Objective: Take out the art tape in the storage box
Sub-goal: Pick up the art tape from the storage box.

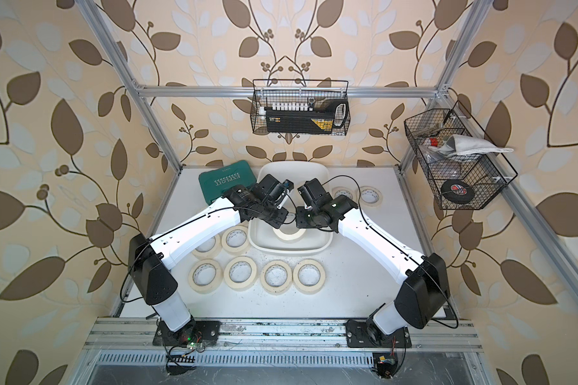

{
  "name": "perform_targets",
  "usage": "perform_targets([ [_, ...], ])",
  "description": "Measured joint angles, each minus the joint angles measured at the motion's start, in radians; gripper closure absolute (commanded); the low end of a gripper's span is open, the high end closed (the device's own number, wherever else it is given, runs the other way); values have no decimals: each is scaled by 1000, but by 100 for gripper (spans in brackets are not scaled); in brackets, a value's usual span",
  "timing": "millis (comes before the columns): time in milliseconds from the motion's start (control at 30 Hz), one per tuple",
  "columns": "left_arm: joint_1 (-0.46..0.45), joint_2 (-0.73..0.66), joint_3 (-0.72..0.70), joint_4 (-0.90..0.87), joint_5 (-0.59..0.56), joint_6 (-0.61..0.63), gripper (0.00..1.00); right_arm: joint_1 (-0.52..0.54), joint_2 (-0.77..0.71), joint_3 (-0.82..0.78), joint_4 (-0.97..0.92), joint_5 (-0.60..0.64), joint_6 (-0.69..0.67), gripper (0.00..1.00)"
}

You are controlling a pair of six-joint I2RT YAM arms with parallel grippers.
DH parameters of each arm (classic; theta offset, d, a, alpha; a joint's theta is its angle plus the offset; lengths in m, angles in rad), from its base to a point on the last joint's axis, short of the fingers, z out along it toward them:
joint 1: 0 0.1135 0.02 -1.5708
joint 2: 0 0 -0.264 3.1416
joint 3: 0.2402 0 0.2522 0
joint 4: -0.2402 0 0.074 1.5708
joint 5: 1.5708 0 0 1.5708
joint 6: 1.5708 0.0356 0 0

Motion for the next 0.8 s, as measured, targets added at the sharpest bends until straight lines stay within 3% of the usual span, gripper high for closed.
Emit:
perform_targets([
  [200,0,0,0,0,10,18,98,8,5,0,-11,11,-24,97],
  [233,0,0,0,0,11,18,93,8,5,0,-11,11,-26,99],
  [333,0,0,0,3,18,16,59,8,5,0,-15,14,-31,100],
  [467,0,-10,0,39,43,-16,25,5,4,0,-29,35,-33,100],
  [633,0,-33,0,74,40,-61,4,-20,1,0,-47,54,-50,100],
  [800,1,-54,0,93,18,-103,1,-106,-38,0,-64,55,-74,100],
])
